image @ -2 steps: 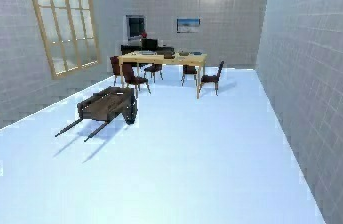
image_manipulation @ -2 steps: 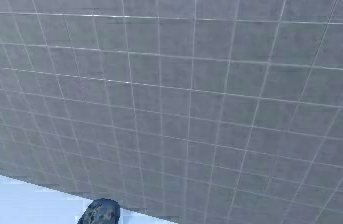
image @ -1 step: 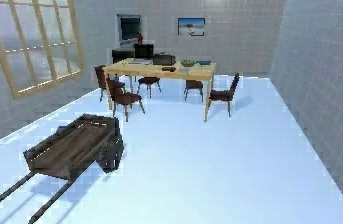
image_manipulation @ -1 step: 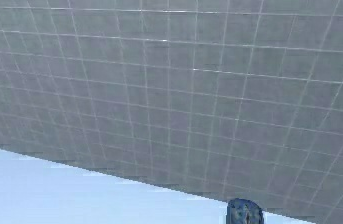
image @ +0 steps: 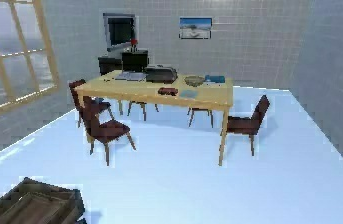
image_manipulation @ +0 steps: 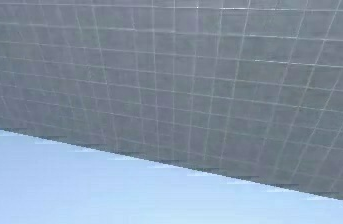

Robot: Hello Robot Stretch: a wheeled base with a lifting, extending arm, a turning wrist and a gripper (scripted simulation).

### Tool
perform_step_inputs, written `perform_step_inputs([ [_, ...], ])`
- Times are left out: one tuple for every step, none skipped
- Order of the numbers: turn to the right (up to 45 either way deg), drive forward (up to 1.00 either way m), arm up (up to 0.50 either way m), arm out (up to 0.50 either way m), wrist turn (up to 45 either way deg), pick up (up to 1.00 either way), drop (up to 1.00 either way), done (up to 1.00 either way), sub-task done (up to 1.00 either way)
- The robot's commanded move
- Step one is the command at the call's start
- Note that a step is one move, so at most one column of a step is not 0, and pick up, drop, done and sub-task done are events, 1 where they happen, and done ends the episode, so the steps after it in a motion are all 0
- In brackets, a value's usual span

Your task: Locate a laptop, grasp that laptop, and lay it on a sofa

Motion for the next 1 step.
perform_step_inputs([
  [0.0,1.00,0.00,0.00,0.0,0.00,0.00,0.00,0.00],
])
